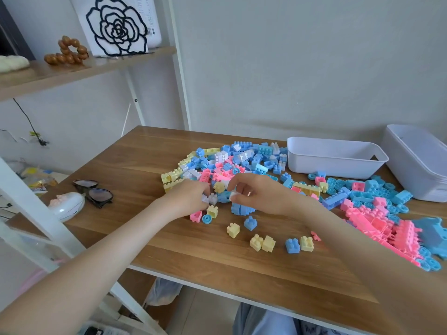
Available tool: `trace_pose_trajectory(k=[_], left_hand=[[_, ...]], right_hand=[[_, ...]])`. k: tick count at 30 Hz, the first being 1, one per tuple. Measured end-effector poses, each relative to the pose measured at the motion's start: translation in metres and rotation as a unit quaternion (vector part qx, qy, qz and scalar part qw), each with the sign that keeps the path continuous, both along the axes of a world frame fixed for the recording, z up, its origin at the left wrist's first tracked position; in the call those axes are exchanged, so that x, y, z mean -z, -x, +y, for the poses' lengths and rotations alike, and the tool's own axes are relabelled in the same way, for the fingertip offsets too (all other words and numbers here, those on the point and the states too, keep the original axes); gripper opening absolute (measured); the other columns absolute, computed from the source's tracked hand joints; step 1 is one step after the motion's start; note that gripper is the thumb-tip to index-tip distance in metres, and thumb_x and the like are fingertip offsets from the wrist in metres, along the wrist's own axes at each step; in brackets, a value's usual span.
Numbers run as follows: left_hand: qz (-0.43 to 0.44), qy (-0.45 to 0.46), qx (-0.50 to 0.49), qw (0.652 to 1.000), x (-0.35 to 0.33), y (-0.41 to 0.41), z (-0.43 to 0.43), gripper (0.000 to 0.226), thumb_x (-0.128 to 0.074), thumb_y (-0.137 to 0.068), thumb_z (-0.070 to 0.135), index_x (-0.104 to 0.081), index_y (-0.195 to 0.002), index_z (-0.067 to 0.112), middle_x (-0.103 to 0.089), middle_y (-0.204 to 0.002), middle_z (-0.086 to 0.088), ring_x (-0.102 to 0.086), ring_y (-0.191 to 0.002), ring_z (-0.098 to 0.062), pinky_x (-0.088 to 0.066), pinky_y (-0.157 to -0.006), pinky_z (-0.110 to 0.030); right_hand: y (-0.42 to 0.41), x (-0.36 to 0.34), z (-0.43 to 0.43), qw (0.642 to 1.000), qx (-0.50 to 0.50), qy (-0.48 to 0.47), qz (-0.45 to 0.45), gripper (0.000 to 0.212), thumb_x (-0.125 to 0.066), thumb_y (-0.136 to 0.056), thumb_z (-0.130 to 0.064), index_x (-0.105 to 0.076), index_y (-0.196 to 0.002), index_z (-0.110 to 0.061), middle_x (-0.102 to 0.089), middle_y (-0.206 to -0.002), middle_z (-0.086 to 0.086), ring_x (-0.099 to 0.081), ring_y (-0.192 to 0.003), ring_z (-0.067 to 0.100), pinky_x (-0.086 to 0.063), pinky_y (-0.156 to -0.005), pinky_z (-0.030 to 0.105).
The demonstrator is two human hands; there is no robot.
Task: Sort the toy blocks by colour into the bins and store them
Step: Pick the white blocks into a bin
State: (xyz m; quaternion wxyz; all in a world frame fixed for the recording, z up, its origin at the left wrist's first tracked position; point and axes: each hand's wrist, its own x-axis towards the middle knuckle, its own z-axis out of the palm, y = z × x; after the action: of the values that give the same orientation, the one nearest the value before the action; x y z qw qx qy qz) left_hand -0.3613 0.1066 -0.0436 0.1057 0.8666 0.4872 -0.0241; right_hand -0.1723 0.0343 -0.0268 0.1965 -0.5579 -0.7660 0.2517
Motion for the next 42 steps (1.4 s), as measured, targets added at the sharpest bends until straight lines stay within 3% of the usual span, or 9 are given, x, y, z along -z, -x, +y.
trace_pose_trajectory(k=[5, 11, 15, 18, 21, 25, 28, 33, 42], left_hand=[[0.012, 0.003, 0.000, 1.000, -0.010, -0.010, -0.002, 0.023, -0.056, -0.091, 0.030, -0.058, -0.111, 0.018, -0.048, -0.079, 0.007, -0.046, -0.070, -0.009, -0.030, -0.050, -0.021], [0.056, -0.030, -0.007, 0.998, -0.050, -0.023, 0.003, 0.030, -0.057, -0.091, 0.036, -0.061, -0.108, 0.011, -0.060, -0.103, -0.006, -0.051, -0.084, -0.018, -0.037, -0.060, -0.024], [-0.089, -0.044, -0.025, 0.995, -0.074, -0.050, 0.018, 0.024, -0.057, -0.090, 0.040, -0.058, -0.093, 0.016, -0.056, -0.091, 0.000, -0.053, -0.081, -0.018, -0.043, -0.070, -0.031], [-0.213, -0.029, -0.031, 0.976, -0.084, -0.083, 0.035, 0.028, -0.057, -0.089, 0.042, -0.061, -0.104, 0.018, -0.060, -0.100, 0.002, -0.057, -0.092, -0.016, -0.044, -0.071, -0.029], [-0.265, 0.007, 0.010, 0.964, -0.080, -0.127, 0.048, 0.027, -0.060, -0.088, 0.040, -0.059, -0.106, 0.020, -0.060, -0.101, 0.004, -0.055, -0.090, -0.012, -0.040, -0.064, -0.022], [-0.264, 0.041, 0.074, 0.961, -0.067, -0.185, 0.057, 0.034, -0.062, -0.088, 0.032, -0.051, -0.117, 0.018, -0.058, -0.101, 0.003, -0.054, -0.090, -0.012, -0.038, -0.065, -0.021], [-0.223, 0.060, 0.111, 0.967, -0.060, -0.223, 0.061, 0.046, -0.062, -0.089, 0.029, -0.046, -0.129, 0.015, -0.058, -0.114, -0.003, -0.054, -0.098, -0.016, -0.038, -0.075, -0.024], [-0.156, 0.056, 0.165, 0.972, -0.047, -0.255, 0.056, 0.054, -0.059, -0.091, 0.031, -0.039, -0.139, 0.015, -0.057, -0.123, -0.004, -0.052, -0.103, -0.015, -0.037, -0.078, -0.024], [-0.144, 0.017, 0.162, 0.976, -0.043, -0.182, 0.051, 0.043, -0.049, -0.097, 0.024, -0.038, -0.138, 0.021, -0.055, -0.123, 0.007, -0.049, -0.089, -0.008, -0.034, -0.064, -0.015]], right_hand=[[-0.022, -0.005, -0.004, 0.986, 0.033, 0.063, 0.148, 0.015, -0.056, -0.092, -0.030, -0.057, -0.107, -0.027, -0.062, -0.100, -0.003, -0.061, -0.089, 0.007, -0.050, -0.083, 0.023], [-0.060, -0.020, -0.006, 0.962, 0.117, 0.034, 0.246, 0.015, -0.058, -0.092, -0.024, -0.060, -0.104, -0.016, -0.067, -0.099, 0.006, -0.065, -0.086, 0.014, -0.055, -0.083, 0.030], [-0.091, -0.030, -0.006, 0.919, 0.175, 0.031, 0.351, 0.010, -0.054, -0.093, -0.012, -0.059, -0.101, -0.009, -0.065, -0.081, 0.003, -0.063, -0.067, 0.010, -0.051, -0.054, 0.016], [-0.119, -0.038, -0.002, 0.895, 0.207, 0.006, 0.396, 0.009, -0.053, -0.093, -0.009, -0.060, -0.098, -0.010, -0.063, -0.088, 0.005, -0.063, -0.074, 0.014, -0.054, -0.066, 0.022], [-0.151, -0.038, 0.008, 0.910, 0.266, -0.050, 0.313, 0.008, -0.054, -0.093, -0.010, -0.058, -0.099, -0.011, -0.063, -0.088, 0.004, -0.060, -0.078, 0.015, -0.053, -0.074, 0.026], [-0.184, -0.030, 0.021, 0.943, 0.309, -0.112, 0.060, 0.012, -0.055, -0.093, -0.017, -0.057, -0.104, -0.014, -0.062, -0.087, 0.002, -0.057, -0.082, 0.021, -0.046, -0.075, 0.032], [-0.200, -0.016, 0.030, 0.934, 0.316, -0.131, -0.107, 0.020, -0.053, -0.094, -0.021, -0.057, -0.111, -0.013, -0.058, -0.098, 0.003, -0.049, -0.083, 0.017, -0.027, -0.066, 0.020], [-0.208, 0.001, 0.034, 0.938, 0.286, -0.091, -0.175, 0.026, -0.052, -0.094, -0.026, -0.059, -0.116, -0.014, -0.056, -0.116, 0.007, -0.050, -0.096, 0.019, -0.036, -0.081, 0.026], [-0.161, 0.001, 0.026, 0.946, 0.141, -0.201, -0.214, 0.029, -0.055, -0.092, -0.019, -0.057, -0.120, -0.013, -0.057, -0.116, 0.008, -0.048, -0.105, 0.027, -0.035, -0.089, 0.034]])
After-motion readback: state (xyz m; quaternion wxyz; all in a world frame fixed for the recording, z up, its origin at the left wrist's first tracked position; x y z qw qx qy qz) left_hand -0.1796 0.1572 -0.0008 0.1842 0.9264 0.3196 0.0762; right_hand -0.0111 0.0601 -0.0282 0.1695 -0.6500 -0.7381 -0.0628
